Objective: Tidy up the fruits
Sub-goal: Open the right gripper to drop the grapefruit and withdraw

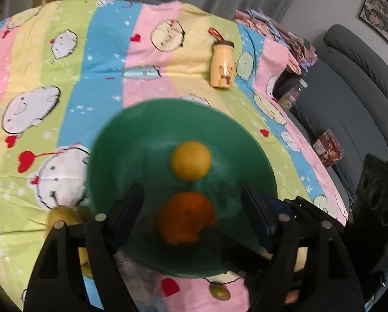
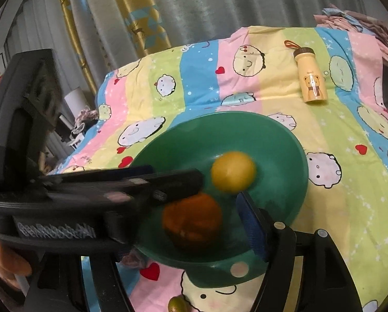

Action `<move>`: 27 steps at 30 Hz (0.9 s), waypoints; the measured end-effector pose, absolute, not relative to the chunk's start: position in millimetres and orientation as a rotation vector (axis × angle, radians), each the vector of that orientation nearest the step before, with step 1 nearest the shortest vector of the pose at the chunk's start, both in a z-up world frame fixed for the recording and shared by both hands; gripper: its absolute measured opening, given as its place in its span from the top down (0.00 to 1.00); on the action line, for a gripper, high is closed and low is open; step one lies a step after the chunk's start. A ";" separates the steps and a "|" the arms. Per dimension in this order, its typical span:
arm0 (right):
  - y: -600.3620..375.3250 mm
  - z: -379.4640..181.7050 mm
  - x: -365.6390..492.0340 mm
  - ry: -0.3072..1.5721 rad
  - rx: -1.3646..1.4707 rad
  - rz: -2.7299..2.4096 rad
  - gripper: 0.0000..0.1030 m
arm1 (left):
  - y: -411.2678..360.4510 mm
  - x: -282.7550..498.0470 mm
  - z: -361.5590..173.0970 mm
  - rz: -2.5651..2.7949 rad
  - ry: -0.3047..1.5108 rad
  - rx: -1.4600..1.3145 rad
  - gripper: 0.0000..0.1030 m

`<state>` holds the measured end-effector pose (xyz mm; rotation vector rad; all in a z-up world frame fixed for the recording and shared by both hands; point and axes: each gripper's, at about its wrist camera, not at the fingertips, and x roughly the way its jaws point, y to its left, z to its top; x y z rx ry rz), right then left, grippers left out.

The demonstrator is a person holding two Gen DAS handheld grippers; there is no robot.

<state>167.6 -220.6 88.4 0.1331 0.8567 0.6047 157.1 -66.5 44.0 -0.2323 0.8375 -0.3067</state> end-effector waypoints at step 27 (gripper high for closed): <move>-238.5 102.6 153.5 0.762 0.414 0.856 0.30 | 80.7 47.7 7.4 -0.009 0.760 -0.461 0.14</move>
